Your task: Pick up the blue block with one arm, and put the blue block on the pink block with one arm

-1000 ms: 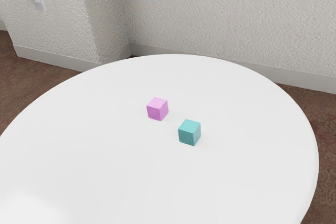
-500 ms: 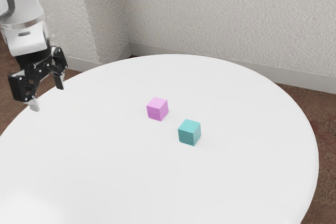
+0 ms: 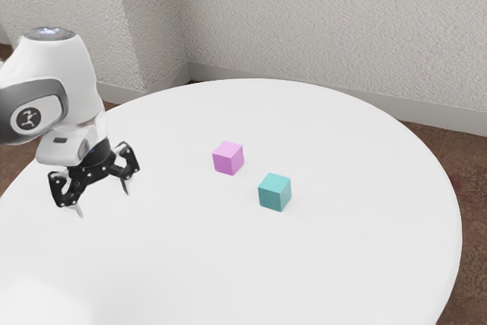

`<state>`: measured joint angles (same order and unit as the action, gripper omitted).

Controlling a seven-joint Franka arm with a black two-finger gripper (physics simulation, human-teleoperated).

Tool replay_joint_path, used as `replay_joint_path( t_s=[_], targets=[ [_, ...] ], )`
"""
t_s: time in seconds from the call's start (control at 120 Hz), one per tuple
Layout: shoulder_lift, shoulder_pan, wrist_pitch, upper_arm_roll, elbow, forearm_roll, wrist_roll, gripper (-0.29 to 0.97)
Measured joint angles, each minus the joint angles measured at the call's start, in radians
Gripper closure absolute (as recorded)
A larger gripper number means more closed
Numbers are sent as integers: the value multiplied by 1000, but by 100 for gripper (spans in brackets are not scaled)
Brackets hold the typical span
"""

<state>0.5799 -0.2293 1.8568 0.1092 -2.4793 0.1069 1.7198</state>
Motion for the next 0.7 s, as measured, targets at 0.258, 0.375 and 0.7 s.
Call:
replay_joint_path(
  t_s=[0.258,0.375,0.7],
  targets=[
    [-176,-1,146,-119,74,1,453,0],
    [-247,-1,207,-162,109,-7,610,0],
    [-412,-2,286,-241,233,-25,912,0]
  ],
)
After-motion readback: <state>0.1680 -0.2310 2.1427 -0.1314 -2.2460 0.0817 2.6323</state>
